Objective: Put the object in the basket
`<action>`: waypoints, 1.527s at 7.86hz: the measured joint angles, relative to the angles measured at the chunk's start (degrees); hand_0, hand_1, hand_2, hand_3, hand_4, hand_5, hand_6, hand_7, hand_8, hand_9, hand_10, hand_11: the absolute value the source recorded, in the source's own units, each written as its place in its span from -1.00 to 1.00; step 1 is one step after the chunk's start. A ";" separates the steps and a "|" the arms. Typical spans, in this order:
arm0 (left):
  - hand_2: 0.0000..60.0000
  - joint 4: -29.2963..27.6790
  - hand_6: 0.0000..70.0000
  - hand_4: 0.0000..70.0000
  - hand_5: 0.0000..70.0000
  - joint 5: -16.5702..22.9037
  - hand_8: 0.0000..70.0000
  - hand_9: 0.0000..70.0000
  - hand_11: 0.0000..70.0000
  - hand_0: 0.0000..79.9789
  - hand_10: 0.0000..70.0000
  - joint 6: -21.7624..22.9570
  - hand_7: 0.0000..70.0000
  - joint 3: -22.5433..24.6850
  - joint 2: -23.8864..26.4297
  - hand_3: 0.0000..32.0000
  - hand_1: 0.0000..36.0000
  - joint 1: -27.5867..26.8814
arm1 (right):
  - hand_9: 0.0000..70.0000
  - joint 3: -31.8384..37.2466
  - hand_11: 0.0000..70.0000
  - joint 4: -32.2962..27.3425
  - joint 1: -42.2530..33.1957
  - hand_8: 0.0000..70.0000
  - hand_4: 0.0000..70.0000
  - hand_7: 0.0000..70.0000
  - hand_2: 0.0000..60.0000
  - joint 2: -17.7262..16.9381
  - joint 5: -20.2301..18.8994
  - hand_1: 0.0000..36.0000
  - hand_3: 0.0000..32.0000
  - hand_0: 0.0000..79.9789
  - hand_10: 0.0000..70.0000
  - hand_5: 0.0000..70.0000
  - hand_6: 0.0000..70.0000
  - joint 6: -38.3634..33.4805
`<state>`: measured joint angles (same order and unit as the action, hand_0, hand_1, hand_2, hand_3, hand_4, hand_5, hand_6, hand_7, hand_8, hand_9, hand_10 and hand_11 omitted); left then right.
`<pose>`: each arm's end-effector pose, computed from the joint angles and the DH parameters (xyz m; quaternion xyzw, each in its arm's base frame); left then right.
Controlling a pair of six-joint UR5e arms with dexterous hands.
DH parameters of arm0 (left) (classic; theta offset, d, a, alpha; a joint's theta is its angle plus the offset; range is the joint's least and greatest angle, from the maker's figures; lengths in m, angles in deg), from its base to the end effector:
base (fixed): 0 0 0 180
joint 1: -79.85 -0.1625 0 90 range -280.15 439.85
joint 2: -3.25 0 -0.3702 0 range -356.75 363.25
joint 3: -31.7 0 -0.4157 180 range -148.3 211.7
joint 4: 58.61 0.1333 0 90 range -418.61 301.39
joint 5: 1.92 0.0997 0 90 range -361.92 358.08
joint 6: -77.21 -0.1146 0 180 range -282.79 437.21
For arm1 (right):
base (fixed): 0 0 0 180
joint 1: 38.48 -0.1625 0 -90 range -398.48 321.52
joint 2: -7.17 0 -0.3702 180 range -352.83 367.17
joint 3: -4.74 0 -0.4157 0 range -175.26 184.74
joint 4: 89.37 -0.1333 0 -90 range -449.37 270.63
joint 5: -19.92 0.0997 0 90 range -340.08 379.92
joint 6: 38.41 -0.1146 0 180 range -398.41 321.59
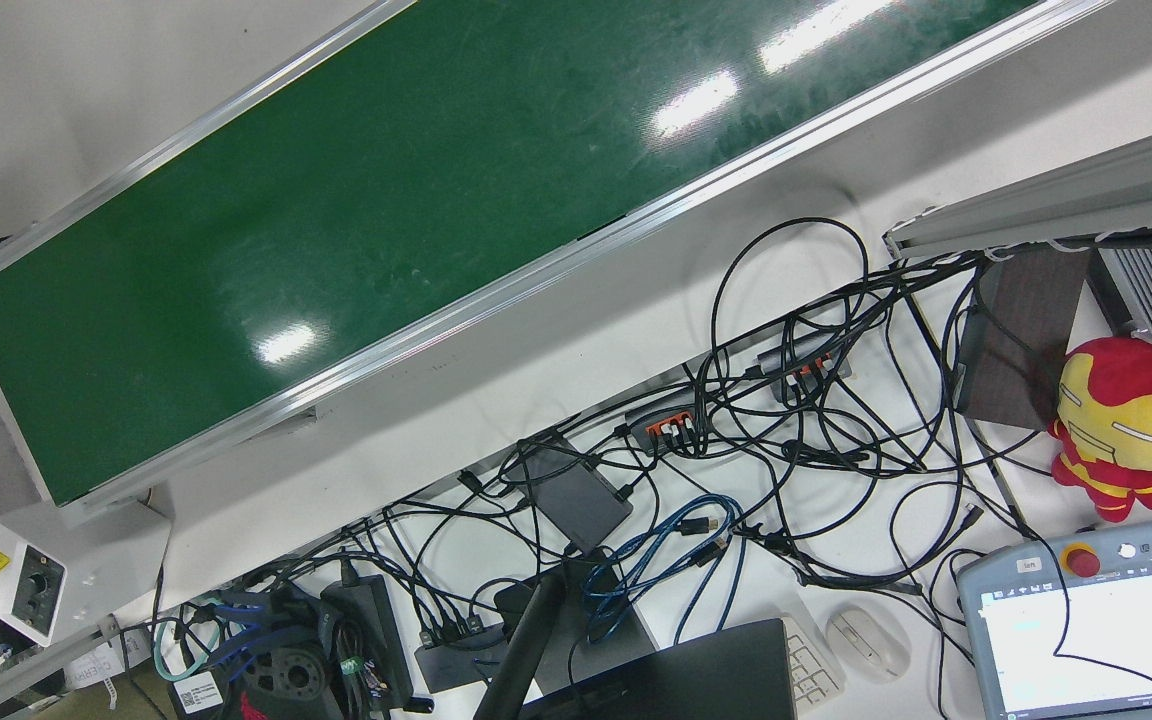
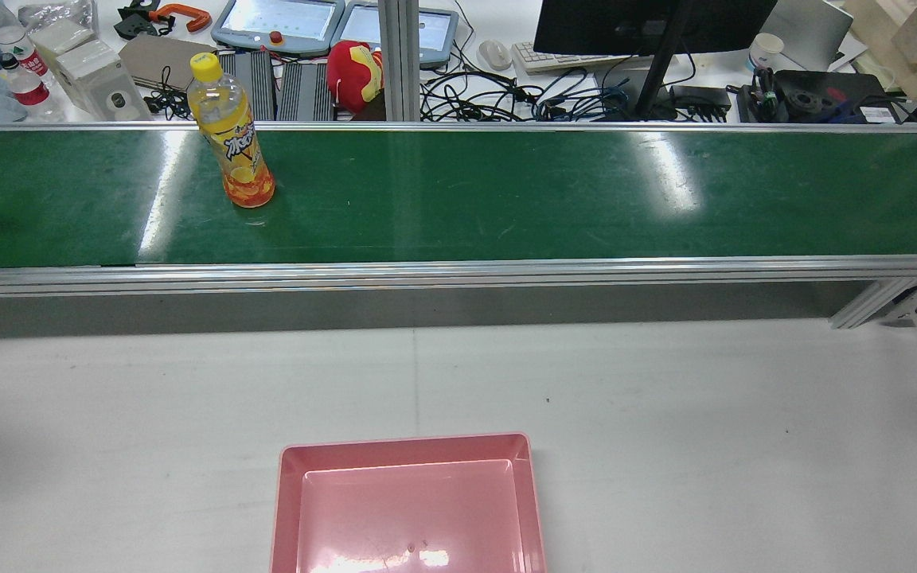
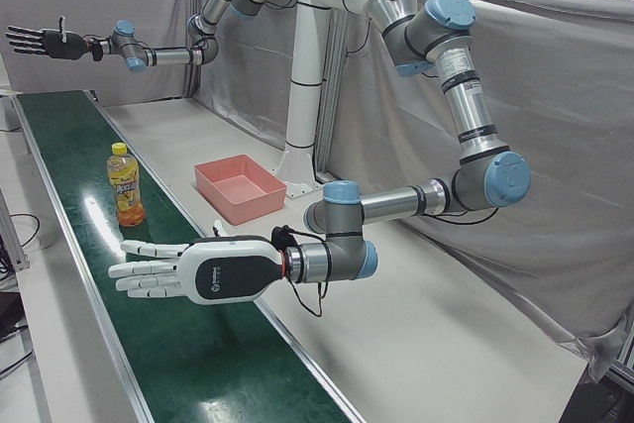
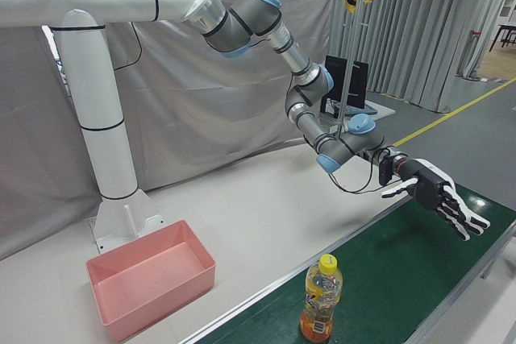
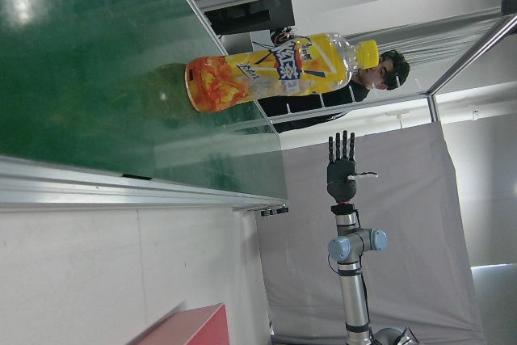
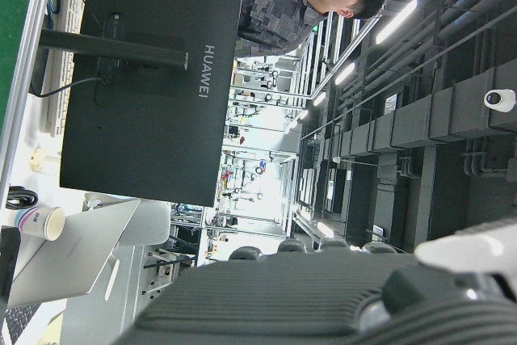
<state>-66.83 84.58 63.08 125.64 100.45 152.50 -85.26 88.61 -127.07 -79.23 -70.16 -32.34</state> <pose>0.0436 -0.6100 0.5056 -0.0053 0.8157 -0.5630 0.1328 0.1193 -0.5650 0.5939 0.0297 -0.7403 0.6701 0.0443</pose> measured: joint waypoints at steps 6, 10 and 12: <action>-1.00 9.25 -1.00 -0.69 -0.66 -4.19 -0.93 -0.89 -0.77 0.57 -0.89 -4.31 -1.00 2.71 7.35 -1.00 -0.21 -10.38 | -1.00 0.00 -1.00 0.00 0.00 -1.00 -1.00 -1.00 -1.00 0.03 0.00 -1.00 -1.00 -1.00 -1.00 -1.00 -1.00 0.00; -1.00 11.48 -1.00 -0.70 -0.65 -9.56 -0.91 -0.86 -0.78 0.51 -0.89 -4.74 -1.00 4.04 10.17 -1.00 -0.30 -16.49 | -1.00 -0.01 -1.00 0.00 0.00 -1.00 -1.00 -1.00 -1.00 0.00 0.03 -1.00 -1.00 -1.00 -1.00 -1.00 -1.00 0.00; -1.00 14.34 -1.00 -0.69 -0.64 -9.97 -0.92 -0.87 -0.76 0.55 -0.88 -5.14 -1.00 4.20 13.34 -1.00 -0.18 -17.40 | -1.00 0.00 -1.00 0.00 0.00 -1.00 -1.00 -1.00 -1.00 0.02 0.02 -1.00 -1.00 -1.00 -1.00 -1.00 -1.00 0.00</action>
<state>-52.49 74.61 57.94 129.84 113.79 135.11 -85.26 88.61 -127.07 -79.21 -70.14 -32.34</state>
